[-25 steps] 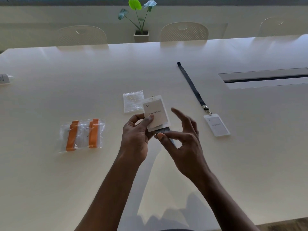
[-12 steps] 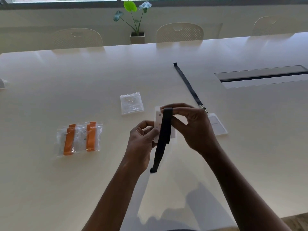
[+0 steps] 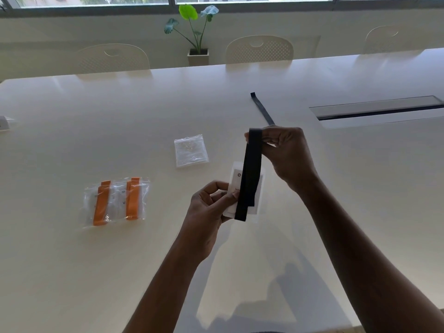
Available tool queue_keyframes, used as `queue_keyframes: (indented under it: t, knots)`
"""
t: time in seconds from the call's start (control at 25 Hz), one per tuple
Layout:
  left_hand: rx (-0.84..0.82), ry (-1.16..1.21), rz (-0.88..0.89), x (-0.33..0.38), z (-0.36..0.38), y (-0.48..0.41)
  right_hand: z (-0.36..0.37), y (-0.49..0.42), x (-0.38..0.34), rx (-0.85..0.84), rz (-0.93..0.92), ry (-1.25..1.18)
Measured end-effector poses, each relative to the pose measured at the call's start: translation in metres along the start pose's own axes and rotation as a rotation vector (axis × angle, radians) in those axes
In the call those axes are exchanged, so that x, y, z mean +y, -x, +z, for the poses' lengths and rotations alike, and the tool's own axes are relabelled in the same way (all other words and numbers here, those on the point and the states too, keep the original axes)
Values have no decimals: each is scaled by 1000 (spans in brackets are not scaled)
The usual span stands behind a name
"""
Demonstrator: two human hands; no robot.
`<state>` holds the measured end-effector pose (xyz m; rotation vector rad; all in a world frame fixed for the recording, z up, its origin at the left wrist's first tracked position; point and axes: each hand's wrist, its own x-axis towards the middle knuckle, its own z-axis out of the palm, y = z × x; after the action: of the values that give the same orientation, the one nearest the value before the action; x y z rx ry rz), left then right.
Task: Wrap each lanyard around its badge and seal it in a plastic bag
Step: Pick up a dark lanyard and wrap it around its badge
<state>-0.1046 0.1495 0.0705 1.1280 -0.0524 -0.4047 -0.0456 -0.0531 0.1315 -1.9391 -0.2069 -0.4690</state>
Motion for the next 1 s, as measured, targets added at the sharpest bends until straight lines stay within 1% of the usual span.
queue_keyframes:
  t: [0.12, 0.28, 0.48, 0.6, 0.72, 0.8, 0.88, 1.0]
  knots:
    - [-17, -5, -12, 1, 0, 3, 2, -4, 10, 30, 51, -31]
    - [-16, 10, -20, 0, -1, 5, 2, -6, 21, 79, 147, -142]
    - [-35, -39, -12, -2, -1, 5, 4, -5, 32, 55, 206, -144]
    - [-51, -82, 26, 2, 0, 3, 10, 1, 43, -29, 305, -174]
    - [-29, -105, 61, 6, 0, 1, 17, 17, 51, -232, 415, -273]
    - [-1, -95, 83, 8, 1, -1, 24, 31, 55, -322, 426, -332]
    - [22, -76, 101, 10, 1, -3, 33, 43, 60, -309, 444, -365]
    - [28, -38, 123, 8, 0, -6, 43, 59, 65, -265, 531, -451]
